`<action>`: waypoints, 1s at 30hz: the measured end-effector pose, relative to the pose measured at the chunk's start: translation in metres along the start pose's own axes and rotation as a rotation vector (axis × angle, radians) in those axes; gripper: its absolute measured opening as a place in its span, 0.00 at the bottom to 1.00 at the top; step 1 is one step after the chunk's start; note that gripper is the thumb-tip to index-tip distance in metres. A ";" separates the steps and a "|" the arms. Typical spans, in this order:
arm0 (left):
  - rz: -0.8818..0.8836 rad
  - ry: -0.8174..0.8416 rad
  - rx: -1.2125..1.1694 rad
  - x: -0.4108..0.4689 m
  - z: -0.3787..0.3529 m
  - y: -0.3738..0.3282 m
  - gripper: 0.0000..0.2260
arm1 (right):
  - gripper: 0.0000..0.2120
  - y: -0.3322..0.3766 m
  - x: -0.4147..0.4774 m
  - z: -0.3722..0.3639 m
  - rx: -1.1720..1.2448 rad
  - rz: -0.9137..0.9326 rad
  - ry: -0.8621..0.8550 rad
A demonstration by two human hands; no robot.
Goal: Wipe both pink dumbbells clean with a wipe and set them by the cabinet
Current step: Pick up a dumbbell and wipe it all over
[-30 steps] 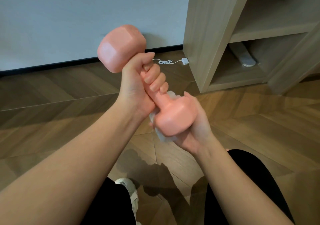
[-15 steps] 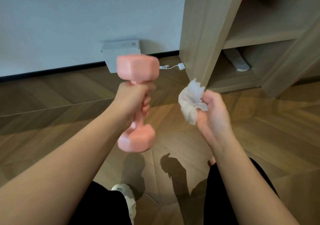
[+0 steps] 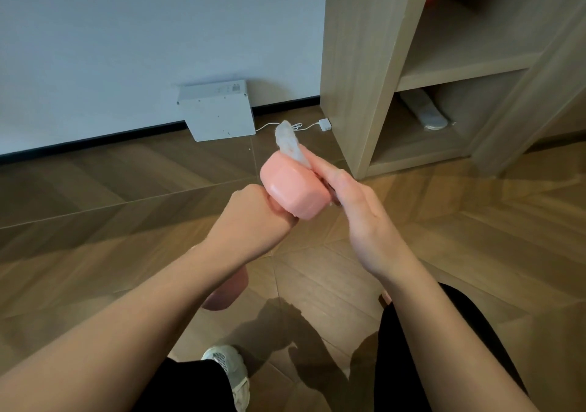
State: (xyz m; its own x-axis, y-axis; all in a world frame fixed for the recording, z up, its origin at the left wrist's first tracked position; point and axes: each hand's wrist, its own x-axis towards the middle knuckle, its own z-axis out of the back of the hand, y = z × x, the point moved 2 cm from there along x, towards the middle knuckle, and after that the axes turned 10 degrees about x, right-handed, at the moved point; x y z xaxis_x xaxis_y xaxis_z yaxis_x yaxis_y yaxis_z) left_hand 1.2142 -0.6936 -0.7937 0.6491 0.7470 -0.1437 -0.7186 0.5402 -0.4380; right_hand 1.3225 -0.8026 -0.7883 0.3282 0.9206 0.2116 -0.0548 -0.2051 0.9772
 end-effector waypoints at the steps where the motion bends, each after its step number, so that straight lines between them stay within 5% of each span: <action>1: -0.041 -0.031 0.083 0.000 0.000 -0.004 0.10 | 0.23 0.001 -0.001 0.001 -0.012 0.016 0.004; 8: 0.157 0.075 -0.085 0.008 0.002 0.012 0.12 | 0.21 -0.006 -0.011 0.001 -0.062 0.196 -0.019; 17: -0.093 0.031 0.205 0.005 -0.005 0.007 0.10 | 0.23 -0.024 -0.002 0.005 0.015 -0.046 -0.073; 25: -0.035 0.050 0.337 0.010 -0.005 0.015 0.10 | 0.21 -0.019 -0.010 0.000 -0.029 0.181 -0.058; 30: 0.099 0.069 0.138 0.014 0.002 0.017 0.13 | 0.20 -0.028 -0.014 0.003 -0.058 0.244 -0.078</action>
State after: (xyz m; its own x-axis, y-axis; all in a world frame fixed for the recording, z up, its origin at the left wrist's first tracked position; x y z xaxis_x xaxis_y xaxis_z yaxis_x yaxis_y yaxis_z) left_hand 1.2102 -0.6732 -0.8018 0.5857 0.7733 -0.2428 -0.8041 0.5170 -0.2934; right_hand 1.3221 -0.8103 -0.8191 0.3698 0.8175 0.4415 -0.1943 -0.3966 0.8972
